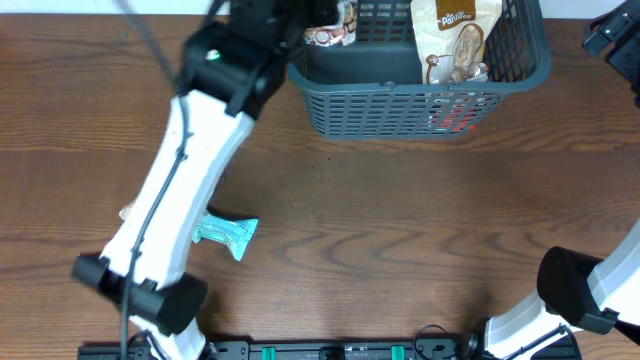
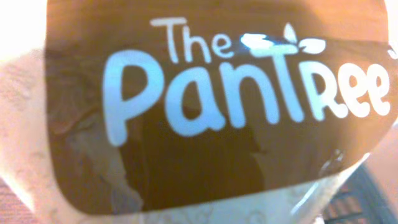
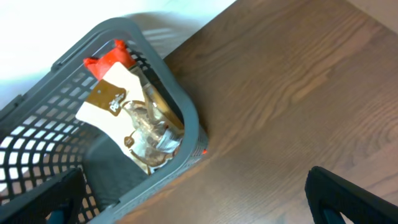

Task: Pack container
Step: 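Release the Pantree wrapper into the basket and withdraw the left gripper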

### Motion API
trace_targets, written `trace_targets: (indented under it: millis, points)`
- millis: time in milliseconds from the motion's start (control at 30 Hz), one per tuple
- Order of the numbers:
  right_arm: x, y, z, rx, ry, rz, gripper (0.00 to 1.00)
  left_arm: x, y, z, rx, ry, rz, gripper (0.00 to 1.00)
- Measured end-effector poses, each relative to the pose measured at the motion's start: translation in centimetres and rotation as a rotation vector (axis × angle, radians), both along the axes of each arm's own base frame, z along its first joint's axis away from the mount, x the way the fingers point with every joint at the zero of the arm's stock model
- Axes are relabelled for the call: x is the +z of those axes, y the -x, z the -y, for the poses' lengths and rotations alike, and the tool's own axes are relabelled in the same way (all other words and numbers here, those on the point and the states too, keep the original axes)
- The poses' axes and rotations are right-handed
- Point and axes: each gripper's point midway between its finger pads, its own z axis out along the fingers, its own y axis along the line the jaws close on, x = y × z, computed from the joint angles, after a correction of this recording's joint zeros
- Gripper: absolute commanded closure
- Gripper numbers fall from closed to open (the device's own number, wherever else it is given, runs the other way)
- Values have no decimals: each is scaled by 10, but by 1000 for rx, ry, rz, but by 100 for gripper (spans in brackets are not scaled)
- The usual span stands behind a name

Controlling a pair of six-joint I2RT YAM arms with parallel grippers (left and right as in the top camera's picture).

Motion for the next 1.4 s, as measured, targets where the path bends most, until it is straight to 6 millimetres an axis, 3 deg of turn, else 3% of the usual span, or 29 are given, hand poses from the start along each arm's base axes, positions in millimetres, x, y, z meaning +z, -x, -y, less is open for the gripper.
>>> trace_targets:
  millis: [200,300,600,767,833,867,900,1133,1400]
  points:
    - [0,-1,-3,32,2,0,1,-44,-27,6,13,-56,-53,95]
    - [0,-1,-4,38,4,0,1,-54,-34,13,-6,-52,-58,94]
    - [0,-1,-4,45,10,-1,1,-83,-38,42,-79,-58,-96,94]
    - [0,-1,-4,46,11,-1,1,-111,-40,53,-98,-86,-149,94]
    - [0,-1,-4,50,15,-2,1,-125,-42,54,-99,-100,-175,83]
    - [0,-1,-4,51,16,-2,1,-131,-43,55,-101,-108,-186,64]
    - [0,-1,-4,52,17,-3,1,-136,-44,55,-101,-114,-194,59]
    - [0,-1,-4,56,21,-3,1,-143,-46,56,-108,-130,-197,43]
    - [0,-1,-4,56,21,-4,1,-140,-48,53,-106,-162,-176,41]
